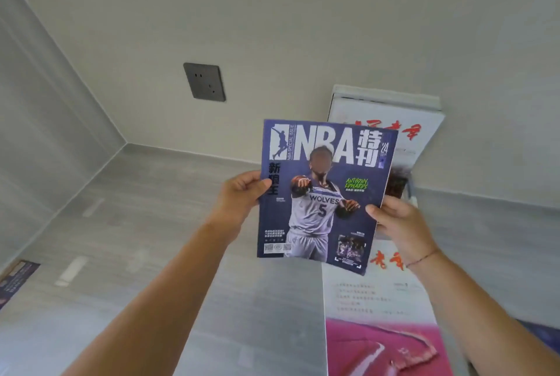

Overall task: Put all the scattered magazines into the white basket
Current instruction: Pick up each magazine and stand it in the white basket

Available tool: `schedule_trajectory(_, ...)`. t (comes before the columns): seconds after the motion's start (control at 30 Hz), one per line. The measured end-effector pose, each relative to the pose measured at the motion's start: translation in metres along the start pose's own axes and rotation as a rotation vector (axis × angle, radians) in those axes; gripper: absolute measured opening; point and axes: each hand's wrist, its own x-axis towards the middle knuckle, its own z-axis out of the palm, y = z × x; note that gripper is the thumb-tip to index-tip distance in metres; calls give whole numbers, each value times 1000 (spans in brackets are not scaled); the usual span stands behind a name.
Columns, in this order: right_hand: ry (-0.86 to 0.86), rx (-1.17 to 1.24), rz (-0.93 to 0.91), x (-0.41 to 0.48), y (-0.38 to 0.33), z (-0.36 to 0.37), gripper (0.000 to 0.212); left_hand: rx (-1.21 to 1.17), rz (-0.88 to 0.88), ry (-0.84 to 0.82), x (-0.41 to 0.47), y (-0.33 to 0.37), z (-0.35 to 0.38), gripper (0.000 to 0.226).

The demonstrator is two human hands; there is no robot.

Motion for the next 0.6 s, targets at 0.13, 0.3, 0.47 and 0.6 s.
schedule_trajectory(0.13, 112, -88, -168, 48, -60, -44, 19, -39, 106, -30, 54, 46, 56, 17)
schedule_trajectory(0.3, 243, -193, -258, 92, -86, -78, 19, -59, 155, -41, 105, 66, 108, 24)
schedule_trajectory(0.47, 294, -272, -164, 113, -50, -86, 10, 3, 129, 3, 131, 37, 127, 25)
schedule_trajectory(0.6, 376, -311, -86, 117, -21, -83, 19, 97, 62, 71, 136, 8, 124, 15)
